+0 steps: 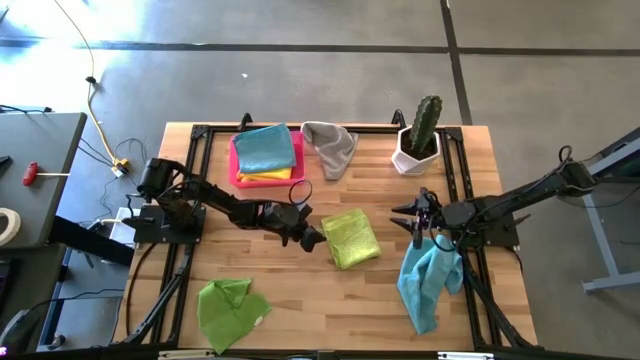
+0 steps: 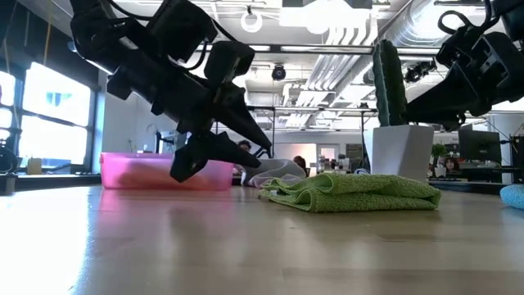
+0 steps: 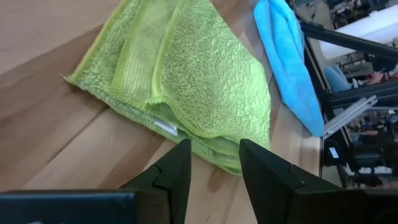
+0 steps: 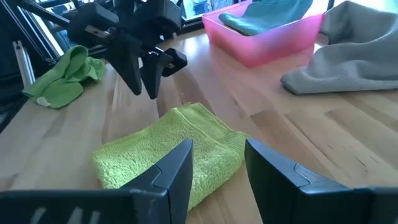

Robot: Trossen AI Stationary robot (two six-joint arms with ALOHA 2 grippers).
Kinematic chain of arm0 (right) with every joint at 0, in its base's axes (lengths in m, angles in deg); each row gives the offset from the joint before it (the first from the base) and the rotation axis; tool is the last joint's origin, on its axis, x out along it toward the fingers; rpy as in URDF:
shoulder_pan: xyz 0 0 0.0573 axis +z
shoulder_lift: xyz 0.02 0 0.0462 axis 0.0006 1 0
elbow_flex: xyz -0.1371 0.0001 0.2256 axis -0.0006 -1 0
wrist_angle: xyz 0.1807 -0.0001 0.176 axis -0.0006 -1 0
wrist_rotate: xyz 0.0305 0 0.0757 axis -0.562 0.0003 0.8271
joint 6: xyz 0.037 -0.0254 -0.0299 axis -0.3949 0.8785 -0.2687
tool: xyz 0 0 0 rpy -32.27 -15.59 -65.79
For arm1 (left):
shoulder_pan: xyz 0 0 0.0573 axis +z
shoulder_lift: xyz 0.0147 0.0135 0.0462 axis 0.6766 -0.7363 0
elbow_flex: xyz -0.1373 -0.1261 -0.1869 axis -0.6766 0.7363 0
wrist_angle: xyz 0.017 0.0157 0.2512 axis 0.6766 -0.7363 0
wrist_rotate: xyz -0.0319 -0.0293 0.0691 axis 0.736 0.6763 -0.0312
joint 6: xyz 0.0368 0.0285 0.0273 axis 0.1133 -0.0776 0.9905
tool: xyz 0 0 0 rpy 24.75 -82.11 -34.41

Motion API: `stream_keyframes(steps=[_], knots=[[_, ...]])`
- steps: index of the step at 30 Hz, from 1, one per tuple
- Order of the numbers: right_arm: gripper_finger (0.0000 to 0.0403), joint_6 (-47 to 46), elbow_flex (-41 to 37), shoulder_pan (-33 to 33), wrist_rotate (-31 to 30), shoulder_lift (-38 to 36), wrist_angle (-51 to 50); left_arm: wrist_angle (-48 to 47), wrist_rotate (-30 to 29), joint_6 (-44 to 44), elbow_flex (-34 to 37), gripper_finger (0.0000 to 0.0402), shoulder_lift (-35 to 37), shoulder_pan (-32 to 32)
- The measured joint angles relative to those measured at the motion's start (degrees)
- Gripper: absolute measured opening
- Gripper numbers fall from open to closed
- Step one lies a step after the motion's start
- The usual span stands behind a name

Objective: Fold microfiber towels
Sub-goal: Put the light green towel into the bin

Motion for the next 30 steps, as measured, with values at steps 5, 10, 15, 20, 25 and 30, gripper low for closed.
stream_keyframes(steps=[5,10,15,20,25,30], knots=[[0.0138,0.5,0.0,0.0,0.0,0.0,-0.3,-0.1,0.0,-0.7,0.0,0.0127,0.0,0.0],[0.0138,0.3,0.0,0.0,0.1,0.0,-0.3,0.0,-1.3,-0.7,0.0,0.0127,0.0,0.0],[0.0138,0.3,0.0,0.0,0.1,0.0,-0.3,-1.0,-3.3,-2.4,0.0,0.0127,0.0,-0.4],[0.0138,0.0,0.0,0.0,0.1,0.0,-0.3,-3.4,-3.3,-7.2,0.0,0.0129,0.0,-0.8],[0.0138,0.0,0.0,0.0,0.1,0.0,-0.3,-3.4,-3.3,-11.9,0.0,0.0163,-1.1,0.1],[0.0138,0.2,0.0,0.0,0.2,0.0,-0.4,-2.5,-3.6,-14.7,-2.4,0.0224,-4.3,0.5]])
